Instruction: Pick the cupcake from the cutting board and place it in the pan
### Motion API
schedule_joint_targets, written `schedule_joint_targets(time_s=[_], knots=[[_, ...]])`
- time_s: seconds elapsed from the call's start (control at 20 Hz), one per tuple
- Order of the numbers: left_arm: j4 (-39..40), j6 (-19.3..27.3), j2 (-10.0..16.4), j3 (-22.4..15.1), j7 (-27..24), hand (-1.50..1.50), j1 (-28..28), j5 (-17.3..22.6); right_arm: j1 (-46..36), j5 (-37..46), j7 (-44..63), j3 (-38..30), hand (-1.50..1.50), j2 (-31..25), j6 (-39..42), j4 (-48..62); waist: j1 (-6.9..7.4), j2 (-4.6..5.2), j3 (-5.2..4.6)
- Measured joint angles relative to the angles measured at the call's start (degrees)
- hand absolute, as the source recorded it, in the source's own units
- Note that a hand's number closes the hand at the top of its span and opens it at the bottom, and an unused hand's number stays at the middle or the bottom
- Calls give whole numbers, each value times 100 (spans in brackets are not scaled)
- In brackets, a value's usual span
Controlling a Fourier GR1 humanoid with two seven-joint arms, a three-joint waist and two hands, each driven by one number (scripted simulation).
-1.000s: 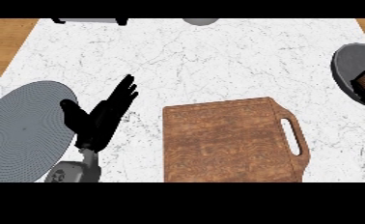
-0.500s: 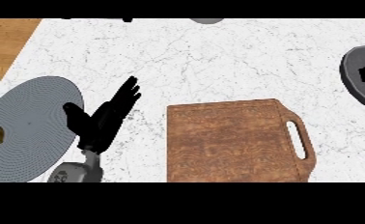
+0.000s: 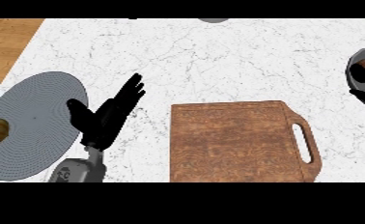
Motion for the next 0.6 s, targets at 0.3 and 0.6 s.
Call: schedule_joint_targets(time_s=[0.3,0.6], knots=[[17,36,-24,34,-17,0,-2,-2,-246,-632,-366,-593,-150,114,844,173,-73,-11,17],[0,15,46,135,-2,0,-4,43,-254,-1120,-332,-1057,-150,-229,2098,469,-134,-12,16]])
